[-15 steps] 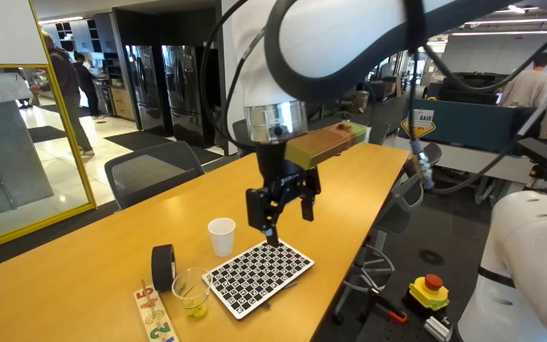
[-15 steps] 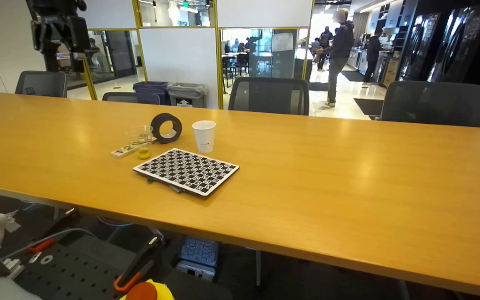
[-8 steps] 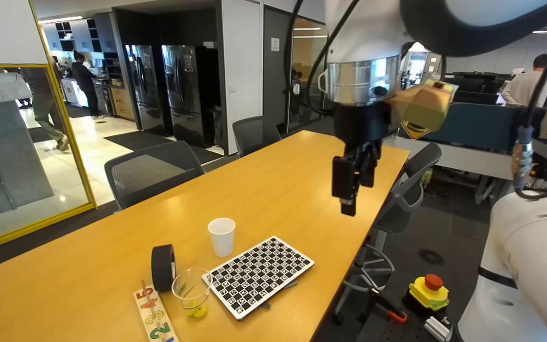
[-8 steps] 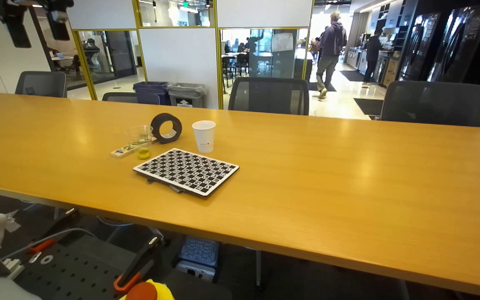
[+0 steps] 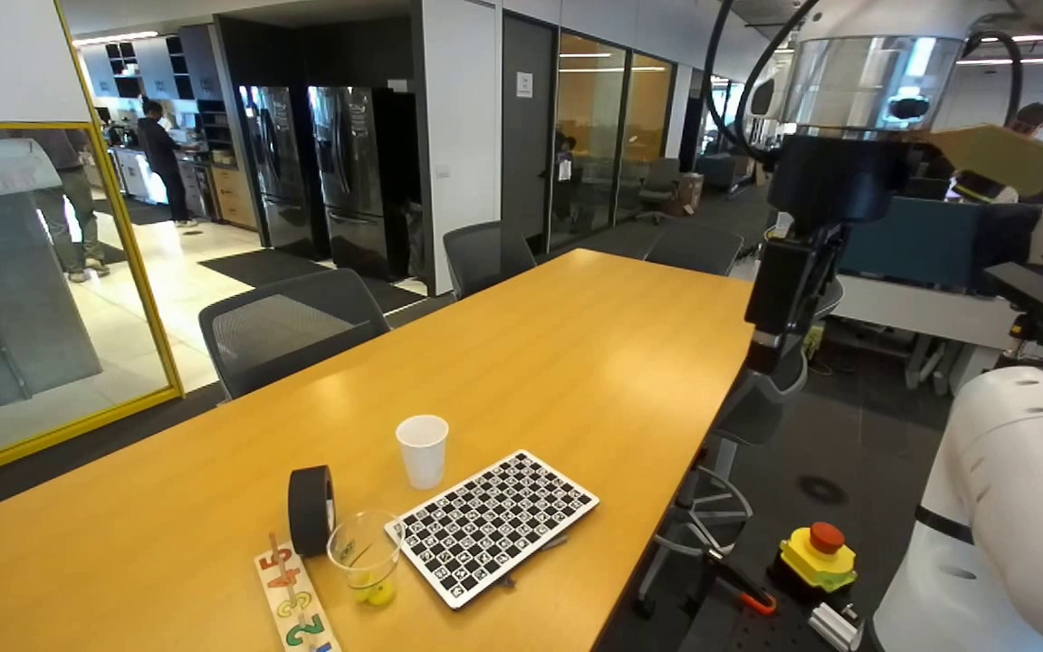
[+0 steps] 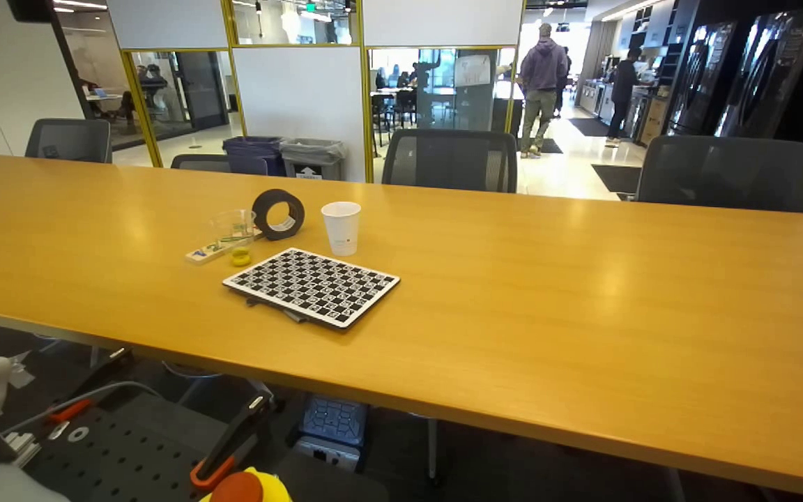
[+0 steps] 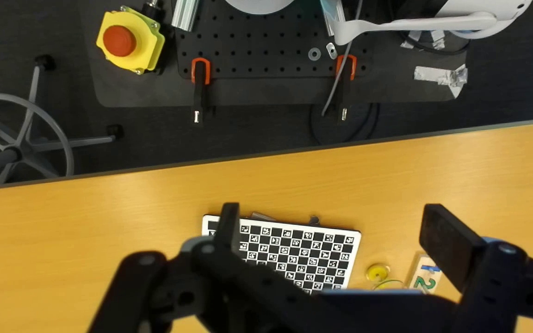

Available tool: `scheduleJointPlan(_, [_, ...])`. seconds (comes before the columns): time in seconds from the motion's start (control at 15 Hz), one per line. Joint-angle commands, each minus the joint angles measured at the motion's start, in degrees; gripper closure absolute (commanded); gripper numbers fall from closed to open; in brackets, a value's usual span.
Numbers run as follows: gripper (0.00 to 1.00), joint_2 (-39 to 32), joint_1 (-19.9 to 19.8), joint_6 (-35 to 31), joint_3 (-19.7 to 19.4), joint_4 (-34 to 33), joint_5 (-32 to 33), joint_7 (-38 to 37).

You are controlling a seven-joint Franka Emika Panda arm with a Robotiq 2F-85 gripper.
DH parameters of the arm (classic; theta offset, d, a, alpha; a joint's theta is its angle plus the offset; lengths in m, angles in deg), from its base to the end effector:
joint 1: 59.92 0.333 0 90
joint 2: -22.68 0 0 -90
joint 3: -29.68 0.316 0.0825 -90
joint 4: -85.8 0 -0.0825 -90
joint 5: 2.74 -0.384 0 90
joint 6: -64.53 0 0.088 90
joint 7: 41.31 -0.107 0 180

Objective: Put the tiles on the board in the cups

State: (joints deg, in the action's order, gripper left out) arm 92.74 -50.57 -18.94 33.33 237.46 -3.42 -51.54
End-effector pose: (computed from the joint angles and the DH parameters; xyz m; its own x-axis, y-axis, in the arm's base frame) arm 0.1846 0.0493 0.5514 0.9992 0.0097 0.0399 0.0080 -0.9991 0.0417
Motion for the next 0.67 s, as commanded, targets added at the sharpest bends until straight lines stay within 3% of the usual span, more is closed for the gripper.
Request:
scheduleJointPlan(0.0, [0.00, 4.7, -2.7, -0.3, 1.9, 2.6, 0.0, 2.3])
scheduleJointPlan(0.6, [0.00, 4.3, -4.0, 0.1, 2.7, 4.0, -0.8, 2.0])
